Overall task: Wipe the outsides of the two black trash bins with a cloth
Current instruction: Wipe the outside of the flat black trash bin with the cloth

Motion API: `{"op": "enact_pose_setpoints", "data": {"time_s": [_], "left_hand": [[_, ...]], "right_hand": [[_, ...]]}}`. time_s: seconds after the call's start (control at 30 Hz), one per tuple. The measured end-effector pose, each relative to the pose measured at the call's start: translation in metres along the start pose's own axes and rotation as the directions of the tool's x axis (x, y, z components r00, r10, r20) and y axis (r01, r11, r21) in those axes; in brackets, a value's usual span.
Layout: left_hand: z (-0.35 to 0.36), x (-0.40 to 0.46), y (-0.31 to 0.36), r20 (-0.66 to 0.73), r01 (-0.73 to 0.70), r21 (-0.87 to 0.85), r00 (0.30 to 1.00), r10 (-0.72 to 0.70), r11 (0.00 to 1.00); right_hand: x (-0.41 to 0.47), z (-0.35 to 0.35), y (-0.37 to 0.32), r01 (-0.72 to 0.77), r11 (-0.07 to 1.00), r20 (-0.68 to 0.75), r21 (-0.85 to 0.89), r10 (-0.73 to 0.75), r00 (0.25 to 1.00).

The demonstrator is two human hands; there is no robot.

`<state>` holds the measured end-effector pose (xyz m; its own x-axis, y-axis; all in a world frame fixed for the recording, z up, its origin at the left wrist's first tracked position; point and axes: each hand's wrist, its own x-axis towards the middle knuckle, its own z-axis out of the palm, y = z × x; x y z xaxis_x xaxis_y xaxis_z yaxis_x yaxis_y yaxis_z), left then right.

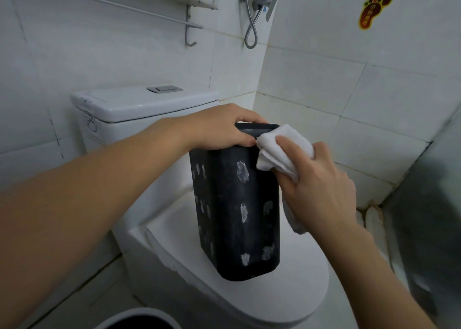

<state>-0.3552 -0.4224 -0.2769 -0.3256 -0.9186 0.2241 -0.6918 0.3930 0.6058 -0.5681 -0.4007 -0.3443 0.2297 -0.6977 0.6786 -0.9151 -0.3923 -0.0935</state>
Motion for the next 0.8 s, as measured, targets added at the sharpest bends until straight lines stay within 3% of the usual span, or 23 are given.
{"op": "enact_pose_setpoints", "data": {"time_s": [0.23, 0.5, 0.8], "left_hand": [[-0.001, 0.005, -0.007, -0.005, 0.043, -0.045, 0.999, -0.043, 0.998], [0.000, 0.005, -0.003, -0.014, 0.009, -0.023, 1.000, -0.009, 1.000], [-0.001, 0.005, -0.004, -0.011, 0.048, -0.033, 0.999, -0.048, 0.998]], "right_hand": [[-0.027, -0.003, 0.007, 0.099, 0.992, 0.088, -0.073, -0.092, 0.992], [0.004, 0.000, 0.003, -0.032, 0.999, 0.087, 0.013, 0.031, 0.996], [-0.024, 0.001, 0.010, -0.076, 0.981, 0.148, 0.181, 0.049, 0.988]]}}
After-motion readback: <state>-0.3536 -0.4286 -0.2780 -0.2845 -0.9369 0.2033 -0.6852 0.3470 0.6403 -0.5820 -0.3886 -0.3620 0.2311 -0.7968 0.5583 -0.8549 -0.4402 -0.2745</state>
